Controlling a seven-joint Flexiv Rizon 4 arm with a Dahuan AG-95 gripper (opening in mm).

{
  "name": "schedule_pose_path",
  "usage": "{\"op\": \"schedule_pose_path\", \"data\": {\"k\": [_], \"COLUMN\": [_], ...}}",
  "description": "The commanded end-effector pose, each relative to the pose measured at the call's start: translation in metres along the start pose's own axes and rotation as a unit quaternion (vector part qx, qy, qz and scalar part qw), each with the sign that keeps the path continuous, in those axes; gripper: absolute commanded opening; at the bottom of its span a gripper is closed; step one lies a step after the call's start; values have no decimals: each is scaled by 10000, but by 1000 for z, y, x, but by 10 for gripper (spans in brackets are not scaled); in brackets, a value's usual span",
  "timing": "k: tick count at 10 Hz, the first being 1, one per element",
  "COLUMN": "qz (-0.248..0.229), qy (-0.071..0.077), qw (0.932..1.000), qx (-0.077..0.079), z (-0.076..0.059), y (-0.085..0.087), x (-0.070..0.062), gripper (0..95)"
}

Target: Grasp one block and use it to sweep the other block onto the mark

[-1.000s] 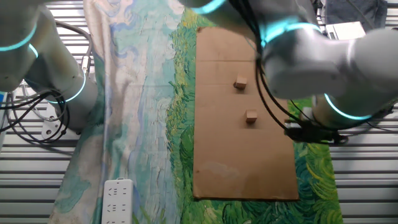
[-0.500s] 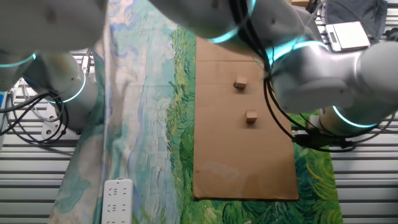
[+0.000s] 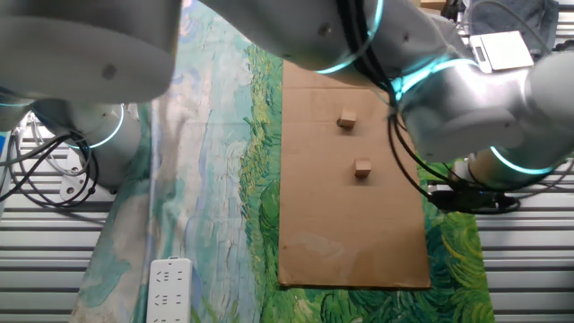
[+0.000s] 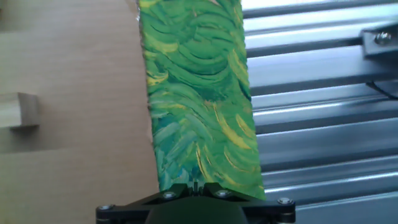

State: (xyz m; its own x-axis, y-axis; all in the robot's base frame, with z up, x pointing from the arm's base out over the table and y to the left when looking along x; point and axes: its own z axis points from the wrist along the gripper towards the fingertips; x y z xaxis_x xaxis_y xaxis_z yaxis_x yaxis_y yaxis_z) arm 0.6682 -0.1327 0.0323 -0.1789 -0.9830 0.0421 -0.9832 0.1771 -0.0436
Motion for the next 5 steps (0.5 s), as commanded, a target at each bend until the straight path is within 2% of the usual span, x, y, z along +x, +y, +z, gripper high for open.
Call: {"op": "schedule_pose_path", "data": {"k": [1,5], "qz": [212,245], "qy": [17,39], "qw": [9998,9997], "qx": [-23,-19], "z": [1,1], "y": [-3,-2], "x": [-1,-1], "gripper": [0,0]}}
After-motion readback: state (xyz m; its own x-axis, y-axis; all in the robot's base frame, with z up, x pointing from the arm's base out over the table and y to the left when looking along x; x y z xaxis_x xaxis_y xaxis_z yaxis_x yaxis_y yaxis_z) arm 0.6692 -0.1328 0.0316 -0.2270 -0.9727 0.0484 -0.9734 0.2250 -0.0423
